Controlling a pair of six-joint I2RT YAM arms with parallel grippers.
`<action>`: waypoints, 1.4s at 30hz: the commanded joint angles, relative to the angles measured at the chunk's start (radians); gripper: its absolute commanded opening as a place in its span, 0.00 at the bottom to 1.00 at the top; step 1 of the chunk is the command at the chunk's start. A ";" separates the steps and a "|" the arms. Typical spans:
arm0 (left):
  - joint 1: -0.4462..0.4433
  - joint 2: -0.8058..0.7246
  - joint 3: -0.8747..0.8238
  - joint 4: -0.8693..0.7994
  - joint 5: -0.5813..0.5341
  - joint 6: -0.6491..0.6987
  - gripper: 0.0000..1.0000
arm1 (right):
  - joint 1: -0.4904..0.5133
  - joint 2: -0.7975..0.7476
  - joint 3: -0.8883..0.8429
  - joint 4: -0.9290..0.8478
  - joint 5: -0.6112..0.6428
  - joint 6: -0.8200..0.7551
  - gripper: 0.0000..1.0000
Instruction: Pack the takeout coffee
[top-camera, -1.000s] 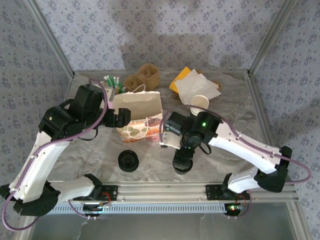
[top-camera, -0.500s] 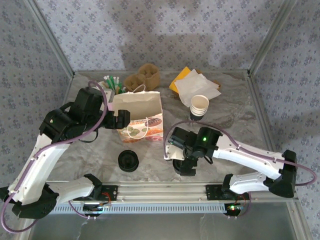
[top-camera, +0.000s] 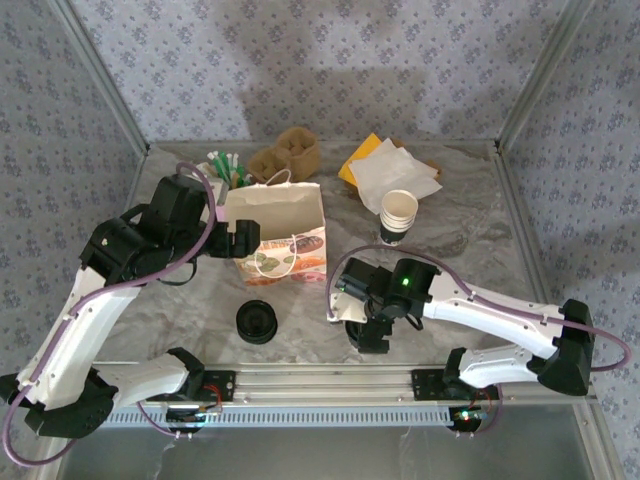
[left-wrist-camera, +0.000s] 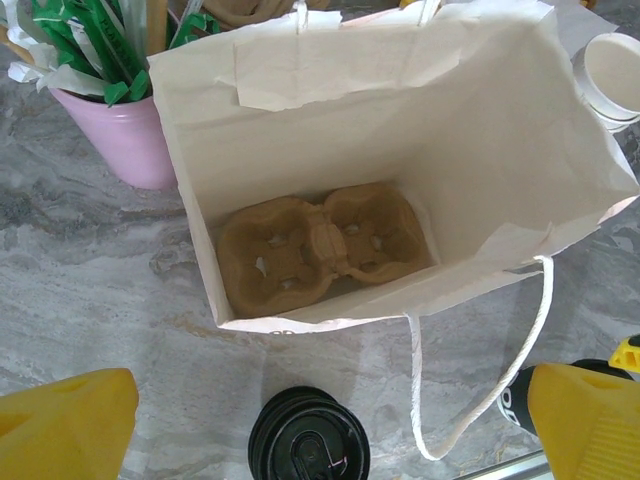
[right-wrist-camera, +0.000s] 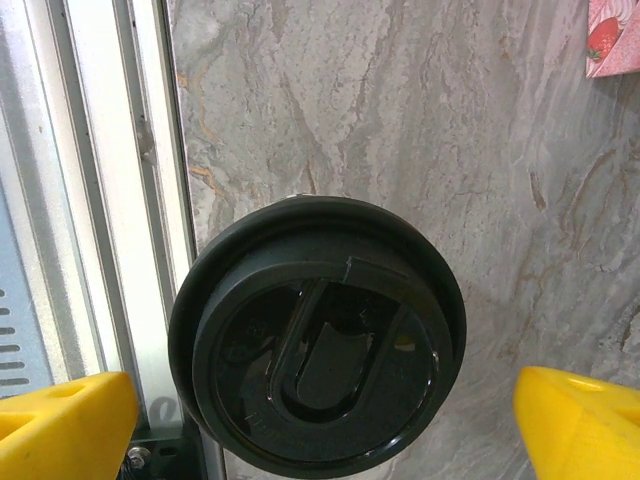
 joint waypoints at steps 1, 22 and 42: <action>0.008 0.000 0.008 0.021 0.005 0.005 1.00 | -0.011 0.012 -0.007 -0.012 -0.031 -0.004 0.97; 0.025 0.009 0.006 0.018 0.019 0.011 1.00 | -0.033 0.040 -0.053 0.031 -0.050 0.025 0.87; 0.030 0.014 0.004 0.018 0.030 0.012 1.00 | -0.046 0.056 -0.047 0.059 -0.040 0.043 0.82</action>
